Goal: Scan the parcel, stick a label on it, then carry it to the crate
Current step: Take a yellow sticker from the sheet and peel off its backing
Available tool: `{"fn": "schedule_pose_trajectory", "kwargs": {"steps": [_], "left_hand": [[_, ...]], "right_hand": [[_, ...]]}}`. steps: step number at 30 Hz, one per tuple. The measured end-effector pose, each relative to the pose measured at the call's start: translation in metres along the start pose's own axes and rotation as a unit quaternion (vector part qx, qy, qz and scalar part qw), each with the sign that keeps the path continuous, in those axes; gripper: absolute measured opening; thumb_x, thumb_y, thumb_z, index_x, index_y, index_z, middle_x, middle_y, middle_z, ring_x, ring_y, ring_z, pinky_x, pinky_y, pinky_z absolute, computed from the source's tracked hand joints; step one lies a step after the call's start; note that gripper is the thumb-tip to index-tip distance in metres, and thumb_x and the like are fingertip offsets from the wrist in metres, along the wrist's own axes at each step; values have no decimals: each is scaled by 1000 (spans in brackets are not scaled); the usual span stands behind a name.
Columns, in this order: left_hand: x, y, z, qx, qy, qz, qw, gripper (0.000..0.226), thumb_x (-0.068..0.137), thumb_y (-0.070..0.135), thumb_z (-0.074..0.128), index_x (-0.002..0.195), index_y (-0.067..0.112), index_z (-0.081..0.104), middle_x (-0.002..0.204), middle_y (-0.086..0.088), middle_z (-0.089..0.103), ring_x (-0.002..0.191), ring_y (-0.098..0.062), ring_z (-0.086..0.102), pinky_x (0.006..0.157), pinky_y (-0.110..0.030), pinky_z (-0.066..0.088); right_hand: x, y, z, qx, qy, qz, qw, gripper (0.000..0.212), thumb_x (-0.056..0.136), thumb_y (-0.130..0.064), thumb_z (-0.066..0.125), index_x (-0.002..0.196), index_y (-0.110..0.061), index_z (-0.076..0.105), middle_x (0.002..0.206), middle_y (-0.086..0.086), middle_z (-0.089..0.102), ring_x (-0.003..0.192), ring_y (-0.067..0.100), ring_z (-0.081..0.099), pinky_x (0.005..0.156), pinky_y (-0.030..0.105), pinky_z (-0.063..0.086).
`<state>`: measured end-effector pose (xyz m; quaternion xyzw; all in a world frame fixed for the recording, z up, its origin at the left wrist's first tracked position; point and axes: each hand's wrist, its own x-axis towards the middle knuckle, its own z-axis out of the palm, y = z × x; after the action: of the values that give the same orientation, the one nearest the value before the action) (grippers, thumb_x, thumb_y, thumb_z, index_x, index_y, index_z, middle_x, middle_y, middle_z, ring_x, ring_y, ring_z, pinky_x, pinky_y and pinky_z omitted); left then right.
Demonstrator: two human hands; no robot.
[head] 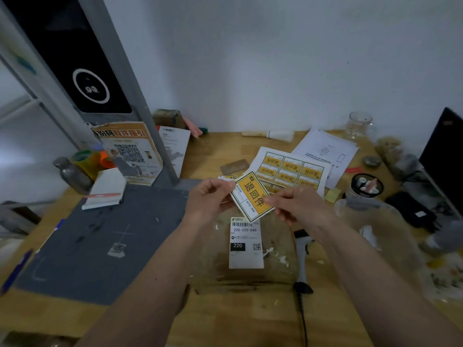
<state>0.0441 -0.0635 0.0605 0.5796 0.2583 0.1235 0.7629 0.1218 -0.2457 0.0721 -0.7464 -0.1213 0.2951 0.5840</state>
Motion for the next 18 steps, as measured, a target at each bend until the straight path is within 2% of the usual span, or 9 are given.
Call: {"fn": "schedule_pose_trajectory", "kwargs": {"steps": [2, 5, 8, 11, 13, 16, 18], "left_hand": [[-2, 8, -10, 34, -16, -2, 999, 17, 78, 2, 72, 85, 10, 59, 97, -18, 72, 81, -26, 72, 70, -32, 59], [-4, 20, -21, 145, -48, 7, 988, 32, 72, 11, 79, 100, 20, 66, 97, -12, 72, 85, -25, 70, 80, -39, 55], [-9, 28, -26, 127, -56, 13, 990, 5, 76, 16, 76, 81, 17, 76, 84, -9, 76, 75, -23, 71, 73, -34, 58], [-10, 30, -31, 109, -50, -9, 993, 5, 78, 18, 74, 75, 14, 75, 78, -9, 76, 67, -19, 71, 57, -26, 57], [-11, 30, -37, 105, -65, -21, 992, 6, 80, 16, 72, 77, 12, 75, 79, -10, 76, 68, -19, 71, 61, -28, 58], [-12, 31, -42, 104, -85, -32, 990, 8, 83, 12, 69, 83, 12, 77, 86, -12, 76, 79, -24, 72, 76, -34, 59], [-11, 31, -43, 95, -68, -31, 993, 7, 80, 9, 71, 85, 7, 76, 87, -13, 76, 81, -26, 73, 74, -33, 60]], "right_hand": [[1, -5, 8, -4, -5, -26, 1000, 11, 75, -14, 76, 66, -15, 71, 51, -3, 62, 47, 9, 51, 45, 18, 43], [1, -12, 23, -54, -25, -43, 997, 18, 75, -12, 77, 60, -21, 72, 51, -8, 63, 48, 4, 50, 48, 17, 41], [2, -17, 34, -63, -16, -45, 997, 15, 70, -19, 81, 57, -21, 73, 50, -6, 63, 47, 5, 50, 48, 18, 43], [4, -20, 36, -47, 33, -40, 998, 18, 63, -28, 85, 56, -19, 72, 46, -6, 59, 42, 5, 50, 47, 18, 44], [4, -21, 38, -43, 51, -42, 997, 19, 62, -30, 85, 59, -16, 72, 44, -8, 58, 41, 5, 49, 46, 17, 44], [2, -24, 41, -16, 73, -57, 996, 19, 66, -20, 84, 63, -9, 69, 45, -6, 60, 41, 8, 50, 45, 18, 45], [0, -27, 43, 5, 93, -72, 993, 17, 68, -12, 82, 63, -7, 66, 47, -4, 62, 42, 9, 51, 43, 18, 45]]}}
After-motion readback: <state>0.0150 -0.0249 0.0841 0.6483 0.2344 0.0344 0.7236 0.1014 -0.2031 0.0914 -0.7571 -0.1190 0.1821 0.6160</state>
